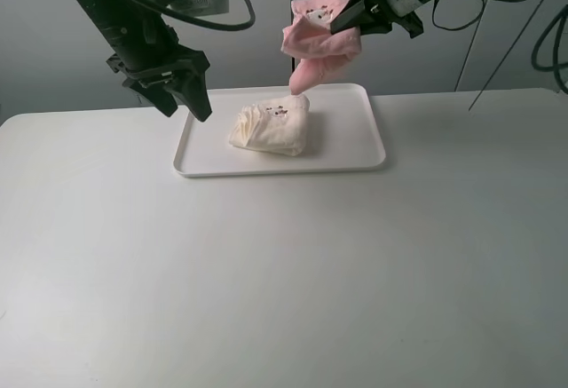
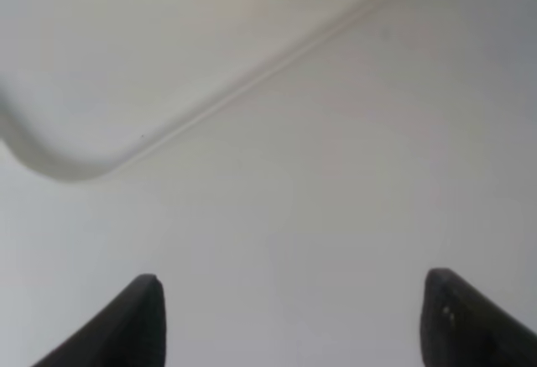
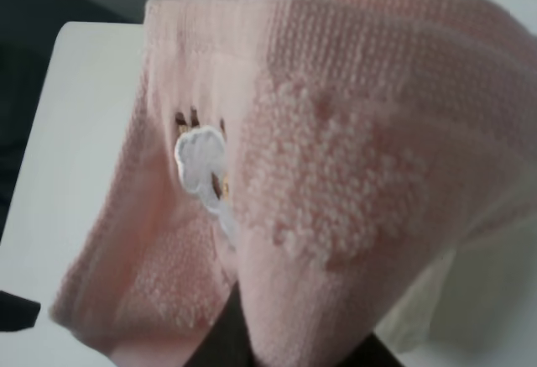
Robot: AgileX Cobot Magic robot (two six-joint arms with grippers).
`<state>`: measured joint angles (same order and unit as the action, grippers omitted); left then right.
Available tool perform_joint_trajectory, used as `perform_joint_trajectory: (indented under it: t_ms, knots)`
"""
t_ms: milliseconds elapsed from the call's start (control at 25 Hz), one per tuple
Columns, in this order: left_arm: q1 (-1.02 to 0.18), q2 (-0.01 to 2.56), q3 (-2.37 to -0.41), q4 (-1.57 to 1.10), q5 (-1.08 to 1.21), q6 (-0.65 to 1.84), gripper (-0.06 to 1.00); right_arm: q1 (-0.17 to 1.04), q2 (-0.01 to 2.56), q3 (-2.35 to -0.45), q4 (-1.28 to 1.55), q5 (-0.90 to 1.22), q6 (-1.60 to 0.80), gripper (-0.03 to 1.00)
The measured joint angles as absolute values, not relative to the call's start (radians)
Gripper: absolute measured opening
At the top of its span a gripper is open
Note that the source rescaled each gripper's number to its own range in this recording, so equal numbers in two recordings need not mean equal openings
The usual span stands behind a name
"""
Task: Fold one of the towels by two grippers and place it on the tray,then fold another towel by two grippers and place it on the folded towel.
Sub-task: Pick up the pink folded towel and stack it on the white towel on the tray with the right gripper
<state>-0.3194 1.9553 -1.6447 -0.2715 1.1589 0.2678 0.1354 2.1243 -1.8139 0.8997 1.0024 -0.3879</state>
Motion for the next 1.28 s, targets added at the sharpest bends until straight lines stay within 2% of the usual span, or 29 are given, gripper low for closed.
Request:
perform_joint_trajectory:
  t_ms: [240,440,760,960,1280]
  knots:
    - [-0.300,1.872,-1.520,-0.281,1.103,0.286,0.82,0.163,2.263,-2.000,0.986,1.047,-0.322,0.10]
    - [-0.300,1.870,-1.499,-0.286,1.096,0.289,0.82,0.209,2.344,-2.103,1.114,1.045,-0.314,0.10]
    - [-0.300,1.870,-1.498,-0.290,1.090,0.289,0.82,0.234,2.465,-2.144,1.191,1.070,-0.307,0.10]
    - [-0.300,1.870,-1.498,-0.290,1.090,0.291,0.82,0.254,2.530,-2.144,1.149,1.120,-0.286,0.10]
    - [-0.300,1.870,-1.498,-0.271,1.080,0.291,0.82,0.282,2.555,-2.139,0.861,1.119,-0.186,0.10]
